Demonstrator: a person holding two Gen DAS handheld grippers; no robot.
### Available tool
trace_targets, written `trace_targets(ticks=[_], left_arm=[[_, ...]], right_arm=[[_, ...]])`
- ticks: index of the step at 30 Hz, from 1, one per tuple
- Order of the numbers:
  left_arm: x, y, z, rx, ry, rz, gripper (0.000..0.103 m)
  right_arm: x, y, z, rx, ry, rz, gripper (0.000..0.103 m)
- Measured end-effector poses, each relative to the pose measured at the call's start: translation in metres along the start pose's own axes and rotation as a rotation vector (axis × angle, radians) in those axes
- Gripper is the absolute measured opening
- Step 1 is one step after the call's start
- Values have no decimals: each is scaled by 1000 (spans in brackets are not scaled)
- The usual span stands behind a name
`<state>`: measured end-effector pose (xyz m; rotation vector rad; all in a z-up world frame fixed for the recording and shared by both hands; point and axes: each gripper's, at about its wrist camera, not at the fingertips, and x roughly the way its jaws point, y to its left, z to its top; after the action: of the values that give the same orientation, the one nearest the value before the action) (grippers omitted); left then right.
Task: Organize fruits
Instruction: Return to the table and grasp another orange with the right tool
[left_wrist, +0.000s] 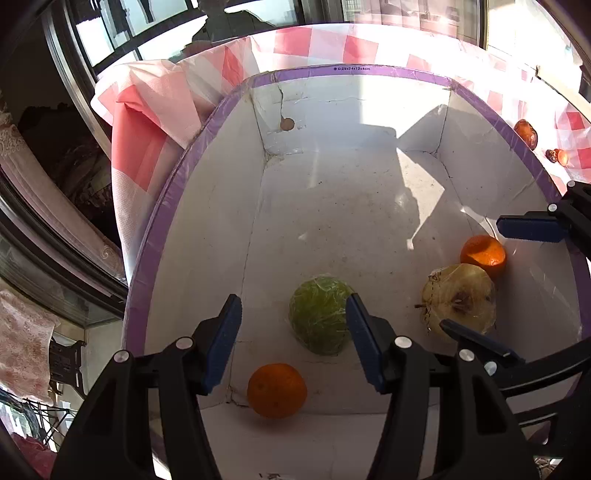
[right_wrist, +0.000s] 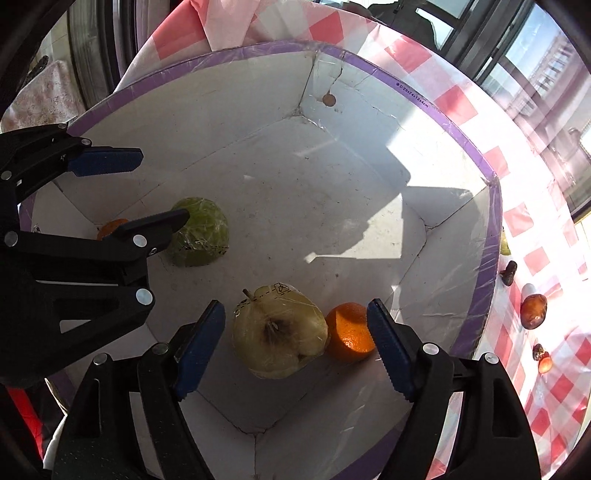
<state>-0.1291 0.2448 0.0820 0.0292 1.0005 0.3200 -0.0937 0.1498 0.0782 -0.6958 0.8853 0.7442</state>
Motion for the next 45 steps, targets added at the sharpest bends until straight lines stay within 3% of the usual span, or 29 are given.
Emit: trace_targets(ticks=[5, 7, 8, 10, 12, 13, 15, 17, 19, 21, 23, 26, 29, 33, 35, 36, 38, 45], left_arm=[[-12, 6, -3, -96, -109, 8, 61], [-25, -1, -5, -108, -195, 108, 84], [-35, -6, -7, -104, -251, 170, 102], [-53, -21, -10, -70, -358, 231, 101], [-75, -39, -12, -57, -467, 243, 101], [-90, -49, -13, -59, -543, 226, 101], [-120, -71, -18, -71, -681, 128, 101], [-141, -96, -21, -74, -786, -12, 101], [-146, -129, -19, -45, -828, -172, 101], [-135, -168, -9, 3, -785, -323, 101], [-112, -209, 4, 48, -721, -426, 101], [-61, -256, 34, 52, -564, -500, 101], [-11, -277, 66, -53, -456, -497, 101], [42, -281, 94, -211, -372, -527, 101], [62, -280, 98, -262, -337, -561, 101], [68, -280, 101, -270, -290, -575, 101], [69, -276, 100, -271, -308, -628, 101], [73, -281, 102, -276, -280, -591, 101]], right_arm=[[-29, -5, -23, 111, -287, -82, 80], [-39, -15, -42, 190, -402, -76, 81], [-46, -23, -52, 244, -473, -74, 81], [-64, -44, -79, 358, -630, -55, 84], [-83, -69, -111, 490, -775, -56, 89], [-88, -84, -125, 552, -819, -65, 90], [-88, -114, -147, 654, -819, -115, 92], [-73, -149, -166, 755, -740, -170, 92], [-59, -181, -193, 872, -666, -218, 92], [-48, -209, -218, 983, -606, -233, 92], [-37, -234, -237, 1053, -518, -271, 92], [-23, -268, -255, 1097, -412, -321, 92], [-13, -300, -273, 1130, -389, -353, 92], [-1, -337, -280, 1162, -376, -372, 92], [7, -359, -277, 1162, -364, -374, 85], [11, -372, -274, 1160, -362, -374, 84], [19, -398, -269, 1164, -357, -383, 82], [64, -485, -263, 1269, -278, -350, 67]])
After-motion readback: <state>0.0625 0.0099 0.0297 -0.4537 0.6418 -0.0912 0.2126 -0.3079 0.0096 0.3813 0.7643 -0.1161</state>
